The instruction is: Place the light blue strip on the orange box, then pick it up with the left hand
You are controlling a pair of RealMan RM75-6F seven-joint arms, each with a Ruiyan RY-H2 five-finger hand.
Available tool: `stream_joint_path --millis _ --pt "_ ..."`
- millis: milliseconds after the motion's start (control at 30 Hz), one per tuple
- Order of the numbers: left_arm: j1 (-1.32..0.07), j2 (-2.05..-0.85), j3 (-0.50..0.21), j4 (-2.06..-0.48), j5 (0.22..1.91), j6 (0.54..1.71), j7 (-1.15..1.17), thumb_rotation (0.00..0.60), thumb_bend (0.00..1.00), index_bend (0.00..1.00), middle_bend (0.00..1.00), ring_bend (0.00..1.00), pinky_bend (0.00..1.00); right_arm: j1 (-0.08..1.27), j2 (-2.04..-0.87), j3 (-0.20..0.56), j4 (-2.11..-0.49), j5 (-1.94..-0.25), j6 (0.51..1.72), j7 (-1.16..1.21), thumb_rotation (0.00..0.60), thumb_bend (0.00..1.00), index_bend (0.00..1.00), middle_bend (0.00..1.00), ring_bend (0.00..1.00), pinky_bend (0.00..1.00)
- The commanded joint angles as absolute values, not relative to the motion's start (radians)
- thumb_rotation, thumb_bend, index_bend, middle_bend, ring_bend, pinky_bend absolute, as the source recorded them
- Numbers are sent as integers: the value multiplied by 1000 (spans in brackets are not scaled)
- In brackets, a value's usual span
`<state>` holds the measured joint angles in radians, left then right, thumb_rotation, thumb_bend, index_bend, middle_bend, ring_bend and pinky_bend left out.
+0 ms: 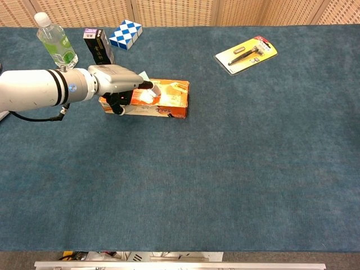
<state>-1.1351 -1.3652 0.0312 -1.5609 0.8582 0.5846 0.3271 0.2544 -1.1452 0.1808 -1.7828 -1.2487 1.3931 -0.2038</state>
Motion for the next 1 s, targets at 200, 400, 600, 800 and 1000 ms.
stream_joint_path --millis 200,400,600,800,1000 --pt "-1145 -1377 44 -1556 843 582 342 600 829 103 998 1000 985 250 -1144 181 -1781 -1252 1394 -199 600 357 234 869 1000 1000" --pt "-1140 -1366 44 -1568 844 597 338 600 829 103 998 1000 985 247 -1142 185 -1780 -1252 1397 -194 600 358 234 869 1000 1000" --pt "-1134 -1349 50 -1590 857 605 338 600 829 103 998 1000 985 250 -1148 186 -1781 -1259 1393 -195 600 357 233 869 1000 1000" --pt "-1134 -1354 56 -1590 858 605 344 600 829 103 998 1000 985 248 -1148 185 -1784 -1261 1394 -199 600 357 233 869 1000 1000" --pt "-1136 -1354 55 -1592 852 606 345 600 829 103 997 1000 986 241 -1141 187 -1791 -1263 1403 -199 600 358 233 869 1000 1000"
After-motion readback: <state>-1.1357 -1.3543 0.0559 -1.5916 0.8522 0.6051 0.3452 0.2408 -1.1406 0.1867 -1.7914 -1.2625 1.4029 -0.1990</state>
